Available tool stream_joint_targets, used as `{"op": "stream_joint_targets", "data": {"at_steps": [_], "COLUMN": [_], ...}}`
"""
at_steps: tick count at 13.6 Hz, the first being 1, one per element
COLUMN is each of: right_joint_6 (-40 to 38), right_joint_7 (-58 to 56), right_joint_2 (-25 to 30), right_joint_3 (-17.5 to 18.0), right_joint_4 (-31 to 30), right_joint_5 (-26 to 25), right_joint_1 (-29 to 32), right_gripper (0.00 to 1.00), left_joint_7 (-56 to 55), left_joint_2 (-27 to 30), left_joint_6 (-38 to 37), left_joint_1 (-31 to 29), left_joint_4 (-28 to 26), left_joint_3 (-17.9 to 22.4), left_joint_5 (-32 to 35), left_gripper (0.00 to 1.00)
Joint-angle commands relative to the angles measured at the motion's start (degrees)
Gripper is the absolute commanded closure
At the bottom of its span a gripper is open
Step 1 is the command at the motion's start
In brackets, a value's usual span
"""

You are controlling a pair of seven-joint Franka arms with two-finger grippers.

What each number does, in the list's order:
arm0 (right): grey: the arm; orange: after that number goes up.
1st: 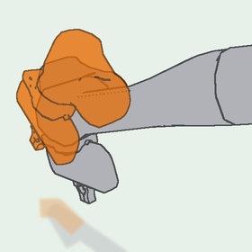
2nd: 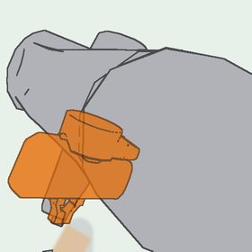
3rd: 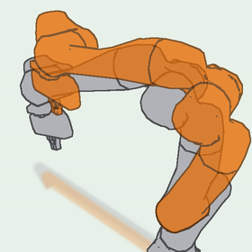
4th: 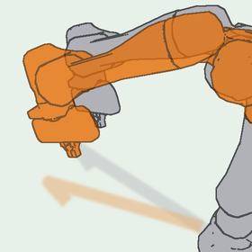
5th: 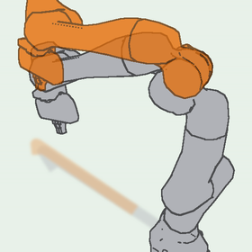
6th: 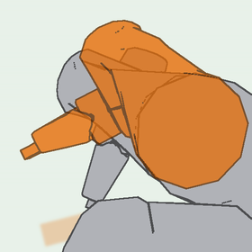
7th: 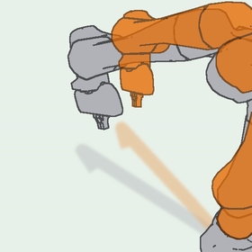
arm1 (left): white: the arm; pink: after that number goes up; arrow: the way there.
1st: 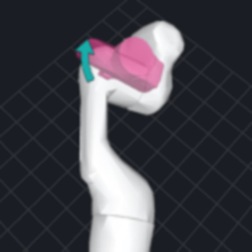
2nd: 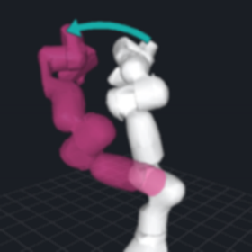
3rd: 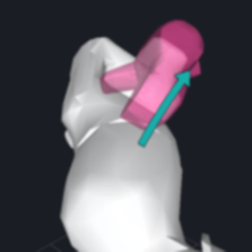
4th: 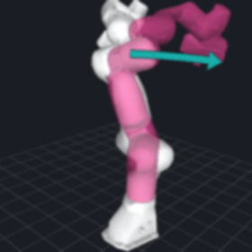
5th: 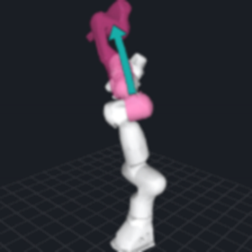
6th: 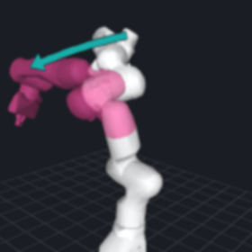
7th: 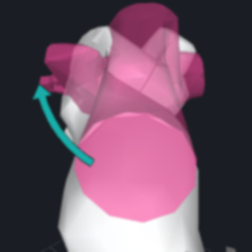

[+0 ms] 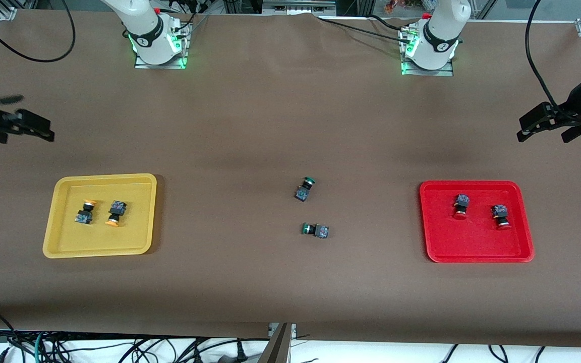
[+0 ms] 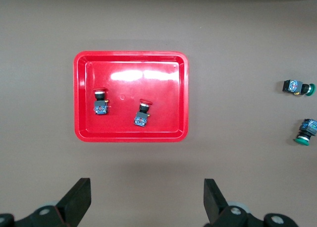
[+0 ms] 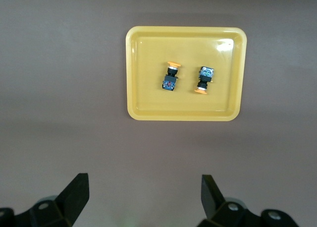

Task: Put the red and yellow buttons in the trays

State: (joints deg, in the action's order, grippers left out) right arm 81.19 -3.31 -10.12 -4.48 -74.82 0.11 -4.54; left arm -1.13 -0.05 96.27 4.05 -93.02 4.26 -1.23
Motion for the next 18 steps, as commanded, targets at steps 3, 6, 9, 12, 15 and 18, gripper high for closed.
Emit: {"op": "stream_joint_targets", "data": {"at_steps": [3, 6, 9, 12, 15, 18], "right_joint_6": [-1.99, -2.27, -2.09, -2.0, -1.83, -1.65], "right_joint_7": [0.23, 1.56, 0.94, 1.03, 1.03, 1.12], "right_joint_2": [5.19, 4.5, 3.18, 2.74, 2.65, 2.56], "right_joint_3": [4.13, 4.22, 3.87, 3.96, 4.04, 4.22], "right_joint_4": [-5.16, -5.08, -4.46, -4.37, -4.37, -4.37], "right_joint_5": [-0.64, -0.73, -0.73, -1.08, -2.13, -2.22], "right_joint_1": [1.64, 1.3, 1.29, 1.12, 0.94, 0.77], "right_gripper": [0.0, 0.0, 0.0, 0.0, 0.0, 0.0], "left_joint_7": [0.96, 3.06, 2.72, 2.89, 2.54, 2.54], "left_joint_2": [-1.18, -1.0, -1.44, -1.88, -1.97, -1.97], "left_joint_6": [-4.16, -4.25, -4.77, -5.48, -5.57, -5.57], "left_joint_1": [0.78, 0.7, 0.69, 0.43, 0.52, 0.52], "left_joint_4": [1.96, 1.7, 2.05, 2.49, 2.58, 2.58], "left_joint_3": [0.84, 0.31, 0.31, 0.4, 0.31, 0.31], "left_joint_5": [-0.35, -0.26, 0.09, 0.18, 0.27, 0.18], "left_gripper": [0.0, 0.0, 0.0, 0.0, 0.0, 0.0]}}
